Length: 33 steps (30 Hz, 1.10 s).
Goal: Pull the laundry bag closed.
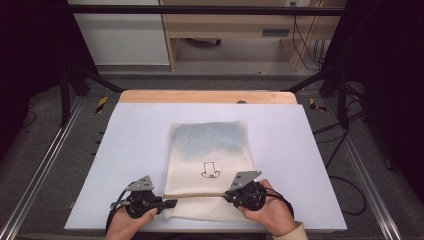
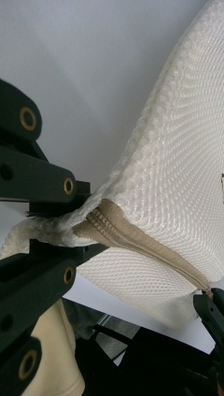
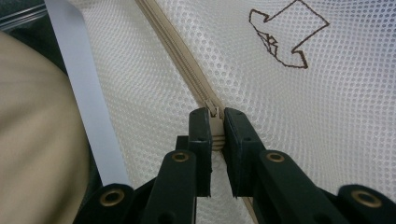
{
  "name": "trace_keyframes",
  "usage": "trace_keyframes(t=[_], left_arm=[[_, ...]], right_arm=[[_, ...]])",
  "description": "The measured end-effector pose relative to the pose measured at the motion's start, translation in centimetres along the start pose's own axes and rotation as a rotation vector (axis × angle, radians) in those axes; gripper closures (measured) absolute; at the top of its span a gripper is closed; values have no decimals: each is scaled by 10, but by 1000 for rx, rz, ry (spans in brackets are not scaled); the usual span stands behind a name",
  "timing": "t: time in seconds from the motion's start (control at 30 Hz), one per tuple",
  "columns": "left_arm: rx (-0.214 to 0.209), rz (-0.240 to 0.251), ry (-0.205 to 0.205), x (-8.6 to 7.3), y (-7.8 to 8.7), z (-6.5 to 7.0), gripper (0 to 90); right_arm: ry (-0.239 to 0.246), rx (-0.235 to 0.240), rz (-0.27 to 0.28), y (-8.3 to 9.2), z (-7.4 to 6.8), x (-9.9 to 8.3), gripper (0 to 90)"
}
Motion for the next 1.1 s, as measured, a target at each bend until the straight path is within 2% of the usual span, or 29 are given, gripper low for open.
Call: trace_keyframes(t=[0.7,1.1], left_arm=[[-2,-2,-8,0,1,1,829],[-4,-6,-6,0,1,0,829]], right_arm=[[-25,4,-6,-2,3,-8,821],[-53,-12,-11,6,7,-18,822]])
Point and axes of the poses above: each handheld gripper's, and its own axes: y roughly backward along the jaws, x roughly out of its top, z roughly to its right, the point moved 8 cm from there along -y, roughly forward along the jaws, and after that the axes turned 12 degrees about x, right-handed, at the moved point
